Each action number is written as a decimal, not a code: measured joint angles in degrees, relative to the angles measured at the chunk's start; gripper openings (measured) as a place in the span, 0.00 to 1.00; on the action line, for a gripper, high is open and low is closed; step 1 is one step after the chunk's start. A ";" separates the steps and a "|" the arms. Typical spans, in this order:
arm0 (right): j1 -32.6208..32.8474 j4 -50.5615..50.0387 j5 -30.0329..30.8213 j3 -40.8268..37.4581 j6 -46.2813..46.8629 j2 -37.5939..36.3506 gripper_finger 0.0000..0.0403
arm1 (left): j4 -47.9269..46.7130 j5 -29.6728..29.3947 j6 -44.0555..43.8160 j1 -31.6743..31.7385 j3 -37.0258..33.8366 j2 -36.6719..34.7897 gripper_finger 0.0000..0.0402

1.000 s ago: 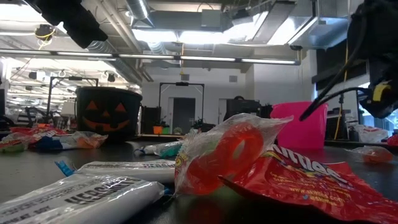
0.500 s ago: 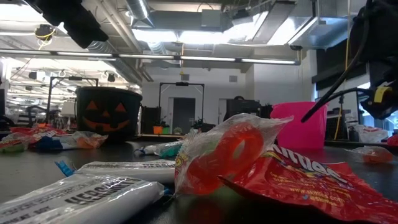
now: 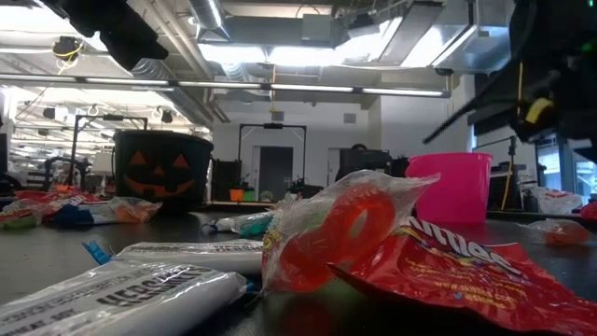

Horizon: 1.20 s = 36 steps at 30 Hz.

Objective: Sort candy
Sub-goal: Put the white chocolate bar into the black bucket

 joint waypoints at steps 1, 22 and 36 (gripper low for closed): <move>-0.39 -0.55 0.84 0.74 -0.23 -0.09 0.15 | 0.37 -0.04 0.57 0.00 0.00 -0.02 0.33; -13.88 16.95 17.46 15.42 -28.61 -0.23 0.00 | 5.90 -8.28 3.42 -0.02 0.00 0.00 0.33; -24.09 60.84 7.70 16.88 -49.76 2.12 0.00 | 13.43 -13.98 10.95 1.22 0.00 2.32 0.33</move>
